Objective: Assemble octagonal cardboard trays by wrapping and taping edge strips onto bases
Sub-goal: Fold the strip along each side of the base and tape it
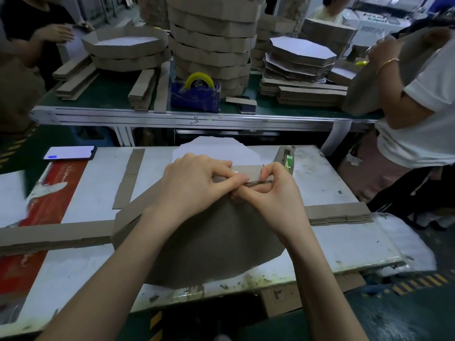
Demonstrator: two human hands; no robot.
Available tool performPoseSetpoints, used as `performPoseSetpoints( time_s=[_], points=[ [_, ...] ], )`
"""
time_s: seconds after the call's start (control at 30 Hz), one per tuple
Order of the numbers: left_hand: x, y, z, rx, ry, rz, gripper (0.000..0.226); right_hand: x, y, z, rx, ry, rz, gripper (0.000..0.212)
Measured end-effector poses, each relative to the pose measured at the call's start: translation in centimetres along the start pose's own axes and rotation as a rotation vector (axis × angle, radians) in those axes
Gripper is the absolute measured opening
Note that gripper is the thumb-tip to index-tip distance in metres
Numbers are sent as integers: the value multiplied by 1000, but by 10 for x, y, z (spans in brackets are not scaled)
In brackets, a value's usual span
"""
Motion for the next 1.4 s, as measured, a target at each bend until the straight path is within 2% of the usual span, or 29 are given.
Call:
performPoseSetpoints(
  time_s=[0.07, 0.13, 0.2, 0.33, 0.43, 0.6, 0.63, 0.67, 0.73, 0.8, 0.87, 1.0, 1.2, 1.4],
  points=[
    [2, -1, -1, -8, -1, -5, 25, -4, 1, 1, -25, 0, 99, 47],
    [4, -3, -1, -6, -3, -12, 28, -10, 3, 4, -47, -33, 168, 49],
    [6, -4, 2, 7, 18, -38, 41, -10, -1, 5, -71, -110, 102, 46],
    [15, -5, 4, 9, 43, -204, 41, -3, -17, 0, -155, -286, -16, 29],
    [22, -5, 2, 46, 32, -283, 48, 1, -22, -6, -191, -324, -34, 18],
    [20, -3, 1, 95, 19, -362, 62, 4, -19, -16, -251, -382, 246, 11],
    [19, -1, 2, 103, 15, -410, 67, 4, -16, -16, -233, -392, 316, 8],
    [18, 0, 3, 108, 10, -460, 73, 5, -13, -16, -201, -383, 372, 18],
    [17, 1, 6, 95, 11, -507, 81, 4, -8, -16, -86, -319, 442, 50],
    [17, 1, 8, 79, 30, -504, 82, 4, -5, -17, 34, -239, 488, 66],
    [18, 1, 9, 70, 40, -504, 82, 3, -3, -19, 115, -221, 489, 58],
    [20, 1, 9, 52, 46, -496, 83, 5, -7, -21, 202, -307, 483, 40],
    [16, 1, 12, 43, 55, -492, 83, 0, -18, -21, 330, -287, 448, 32],
    [17, 1, 19, 47, 48, -507, 82, -1, -10, -20, 152, -316, 401, 46]
  ],
)
Point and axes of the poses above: each hand's wrist, its own z-axis away from the middle knuckle, its own y-axis out of the palm, x = y × z, the point moved 2 cm from there along -z, towards the middle knuckle, and after that the axes turned 14 degrees about x, right-handed, at the moved point
